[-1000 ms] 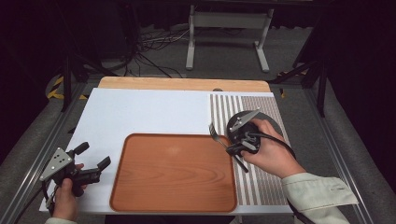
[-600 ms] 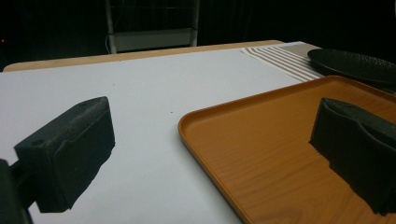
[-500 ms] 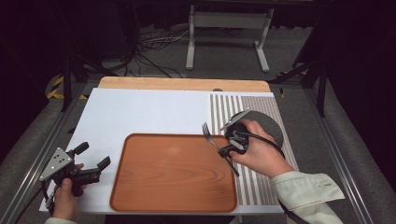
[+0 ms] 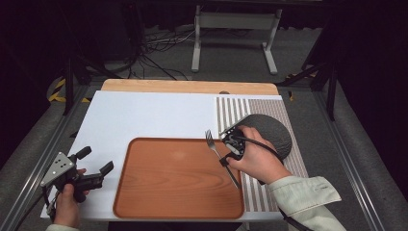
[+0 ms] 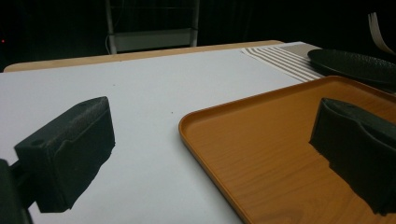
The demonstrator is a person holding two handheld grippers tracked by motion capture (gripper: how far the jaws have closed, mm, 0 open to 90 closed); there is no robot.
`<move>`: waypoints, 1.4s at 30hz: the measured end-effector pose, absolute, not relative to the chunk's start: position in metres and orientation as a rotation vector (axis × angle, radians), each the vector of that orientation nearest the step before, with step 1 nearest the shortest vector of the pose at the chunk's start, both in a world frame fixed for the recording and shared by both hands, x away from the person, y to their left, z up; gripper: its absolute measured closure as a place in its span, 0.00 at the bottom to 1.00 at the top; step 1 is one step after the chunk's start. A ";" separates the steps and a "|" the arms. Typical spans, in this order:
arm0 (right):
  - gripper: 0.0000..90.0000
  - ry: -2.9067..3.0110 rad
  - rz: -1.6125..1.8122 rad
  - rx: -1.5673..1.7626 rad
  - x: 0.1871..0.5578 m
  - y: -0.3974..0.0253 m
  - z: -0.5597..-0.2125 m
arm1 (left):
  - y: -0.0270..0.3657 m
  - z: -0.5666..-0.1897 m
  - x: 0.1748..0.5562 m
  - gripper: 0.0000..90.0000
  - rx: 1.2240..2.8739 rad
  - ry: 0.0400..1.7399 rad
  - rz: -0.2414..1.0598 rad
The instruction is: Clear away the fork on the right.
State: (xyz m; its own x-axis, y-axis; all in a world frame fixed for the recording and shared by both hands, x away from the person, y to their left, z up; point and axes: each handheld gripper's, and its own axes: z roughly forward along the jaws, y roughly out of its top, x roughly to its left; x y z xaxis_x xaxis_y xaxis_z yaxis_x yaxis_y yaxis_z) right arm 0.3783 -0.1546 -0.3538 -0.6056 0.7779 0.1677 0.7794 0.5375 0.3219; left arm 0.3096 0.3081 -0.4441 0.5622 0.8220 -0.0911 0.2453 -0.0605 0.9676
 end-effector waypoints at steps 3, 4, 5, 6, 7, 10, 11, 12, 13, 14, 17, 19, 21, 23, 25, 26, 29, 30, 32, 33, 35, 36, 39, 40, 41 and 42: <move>0.94 -2.730 -0.558 -1.416 0.379 -0.153 -0.356 | 0.308 -0.444 0.310 0.01 1.609 0.920 0.604; 0.95 -2.723 -0.546 -1.423 0.380 -0.152 -0.358 | 0.308 -0.444 0.310 0.01 1.606 0.921 0.604; 0.94 -2.712 -0.546 -1.426 0.381 -0.152 -0.359 | 0.308 -0.444 0.310 0.01 1.607 0.921 0.604; 0.94 -2.707 -0.539 -1.445 0.382 -0.151 -0.361 | 0.308 -0.444 0.310 0.01 1.606 0.920 0.605; 0.94 -2.708 -0.518 -1.460 0.383 -0.150 -0.364 | 0.308 -0.444 0.309 0.01 1.605 0.921 0.605; 0.94 -2.697 -0.490 -1.459 0.383 -0.147 -0.368 | 0.308 -0.444 0.310 0.01 1.605 0.921 0.605; 0.94 -2.697 -0.490 -1.459 0.383 -0.147 -0.368 | 0.308 -0.444 0.310 0.01 1.605 0.921 0.605; 0.94 -2.694 -0.478 -1.459 0.383 -0.147 -0.370 | 0.309 -0.444 0.310 0.01 1.605 0.921 0.605; 0.94 -2.685 -0.453 -1.465 0.384 -0.145 -0.374 | 0.308 -0.444 0.310 0.01 1.605 0.921 0.605; 0.94 -2.685 -0.453 -1.465 0.384 -0.145 -0.374 | 0.308 -0.444 0.310 0.01 1.605 0.921 0.605; 0.94 -2.669 -0.423 -1.471 0.385 -0.142 -0.380 | 0.308 -0.444 0.310 0.01 1.608 0.920 0.604; 0.94 -2.668 -0.399 -1.478 0.385 -0.141 -0.383 | 0.308 -0.444 0.310 0.01 1.607 0.920 0.604; 0.94 -2.655 -0.378 -1.486 0.386 -0.139 -0.387 | 0.308 -0.444 0.310 0.01 1.608 0.919 0.604; 0.94 -2.655 -0.341 -1.488 0.387 -0.139 -0.390 | 0.308 -0.444 0.310 0.01 1.605 0.921 0.603; 0.94 -2.644 -0.318 -1.499 0.387 -0.138 -0.393 | 0.308 -0.444 0.310 0.01 1.605 0.921 0.603; 0.94 -2.641 -0.300 -1.505 0.387 -0.137 -0.394 | 0.308 -0.444 0.310 0.01 1.605 0.921 0.603; 0.94 -2.624 -0.271 -1.524 0.388 -0.136 -0.397 | 0.308 -0.444 0.310 0.01 1.606 0.920 0.603; 0.94 -2.618 -0.261 -1.524 0.388 -0.137 -0.398 | 0.308 -0.444 0.310 0.01 1.605 0.920 0.603; 0.94 -2.608 -0.242 -1.537 0.389 -0.136 -0.401 | 0.308 -0.444 0.310 0.01 1.605 0.920 0.603; 0.94 -2.604 -0.232 -1.540 0.389 -0.135 -0.402 | 0.308 -0.444 0.310 0.01 1.605 0.921 0.603; 0.94 -2.594 -0.220 -1.546 0.389 -0.135 -0.404 | 0.308 -0.444 0.310 0.01 1.603 0.923 0.601; 0.94 -2.589 -0.214 -1.547 0.389 -0.135 -0.405 | 0.308 -0.444 0.310 0.01 1.604 0.923 0.600; 0.94 -2.583 -0.197 -1.551 0.389 -0.134 -0.407 | 0.308 -0.444 0.310 0.01 1.603 0.922 0.600; 0.94 -2.578 -0.193 -1.552 0.389 -0.133 -0.408 | 0.308 -0.444 0.310 0.01 1.604 0.921 0.600; 0.94 -2.581 -0.191 -1.553 0.389 -0.133 -0.409 | 0.308 -0.444 0.310 0.01 1.604 0.922 0.600; 0.94 -2.581 -0.187 -1.552 0.389 -0.133 -0.409 | 0.308 -0.444 0.310 0.01 1.603 0.922 0.600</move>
